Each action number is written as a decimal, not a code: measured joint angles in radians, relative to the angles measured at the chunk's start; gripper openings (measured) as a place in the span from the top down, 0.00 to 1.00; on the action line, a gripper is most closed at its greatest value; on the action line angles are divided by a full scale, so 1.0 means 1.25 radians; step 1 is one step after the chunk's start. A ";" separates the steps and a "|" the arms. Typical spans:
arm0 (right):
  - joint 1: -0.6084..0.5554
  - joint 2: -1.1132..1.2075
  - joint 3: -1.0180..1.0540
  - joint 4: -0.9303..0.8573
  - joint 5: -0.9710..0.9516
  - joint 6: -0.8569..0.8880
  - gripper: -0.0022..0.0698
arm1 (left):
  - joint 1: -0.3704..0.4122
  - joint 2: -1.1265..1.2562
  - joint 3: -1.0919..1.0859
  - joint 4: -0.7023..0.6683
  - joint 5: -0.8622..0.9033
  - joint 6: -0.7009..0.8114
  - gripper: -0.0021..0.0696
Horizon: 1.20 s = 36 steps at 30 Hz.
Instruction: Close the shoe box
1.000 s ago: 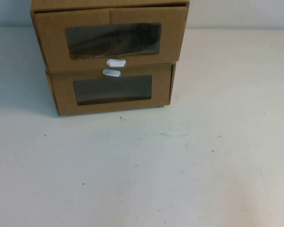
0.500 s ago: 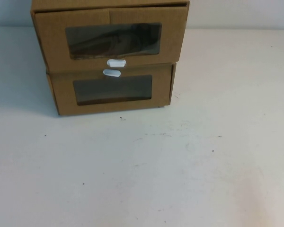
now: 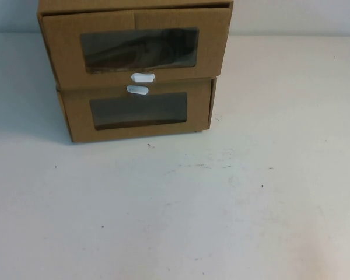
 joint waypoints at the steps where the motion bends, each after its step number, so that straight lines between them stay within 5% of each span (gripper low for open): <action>1: 0.000 0.000 0.000 0.076 0.022 -0.090 0.99 | 0.000 0.000 0.000 0.000 0.000 0.000 0.97; 8: 0.000 0.000 0.000 0.194 0.136 -0.252 0.99 | 0.000 0.000 0.000 0.000 0.000 0.000 0.97; 36: 0.001 0.000 0.000 0.203 0.139 -0.259 0.99 | 0.000 0.000 0.000 0.020 -0.036 0.019 0.97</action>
